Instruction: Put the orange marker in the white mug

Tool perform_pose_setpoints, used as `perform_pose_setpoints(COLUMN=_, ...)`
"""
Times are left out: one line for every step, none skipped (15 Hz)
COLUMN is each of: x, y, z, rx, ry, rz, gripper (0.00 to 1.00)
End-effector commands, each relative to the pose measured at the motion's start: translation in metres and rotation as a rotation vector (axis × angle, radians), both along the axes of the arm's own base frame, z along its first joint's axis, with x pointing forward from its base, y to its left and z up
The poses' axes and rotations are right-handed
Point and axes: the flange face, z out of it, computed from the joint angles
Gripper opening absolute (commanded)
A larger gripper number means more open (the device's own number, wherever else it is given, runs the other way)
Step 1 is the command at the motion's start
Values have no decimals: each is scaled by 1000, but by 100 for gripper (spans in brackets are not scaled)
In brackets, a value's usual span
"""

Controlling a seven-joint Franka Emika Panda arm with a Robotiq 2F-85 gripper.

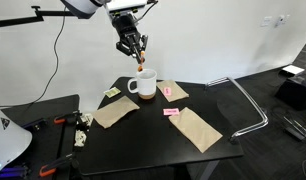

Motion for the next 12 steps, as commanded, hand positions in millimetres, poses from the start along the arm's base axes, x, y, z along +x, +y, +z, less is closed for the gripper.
perform_pose_setpoints(x=8, y=5, z=-2, rx=-39, ry=-15, rz=-6, gripper=3)
perform_pose_setpoints(x=9, y=5, z=-4, rx=-42, ry=-17, rz=-6, gripper=3)
perform_pose_setpoints(x=10, y=5, z=-5, rx=-42, ry=-18, rz=-6, gripper=3)
perform_pose_setpoints(x=11, y=5, z=-6, rx=-43, ry=-16, rz=-7, gripper=3)
perform_pose_setpoints(x=13, y=5, z=-8, rx=-42, ry=-15, rz=-9, gripper=3)
perform_pose_setpoints(x=14, y=5, z=-9, rx=-43, ry=-15, rz=-10, gripper=3)
perform_pose_setpoints(x=16, y=5, z=-11, rx=-43, ry=-15, rz=-12, gripper=3)
perform_pose_setpoints(x=17, y=6, z=-13, rx=-44, ry=-14, rz=-14, gripper=3)
perform_pose_setpoints(x=18, y=5, z=-15, rx=-48, ry=-15, rz=-15, gripper=3)
perform_pose_setpoints(x=19, y=5, z=-17, rx=-51, ry=-19, rz=-19, gripper=3)
perform_pose_setpoints(x=21, y=5, z=-20, rx=-57, ry=-21, rz=-21, gripper=3)
perform_pose_setpoints(x=22, y=4, z=-22, rx=-62, ry=-21, rz=-22, gripper=3)
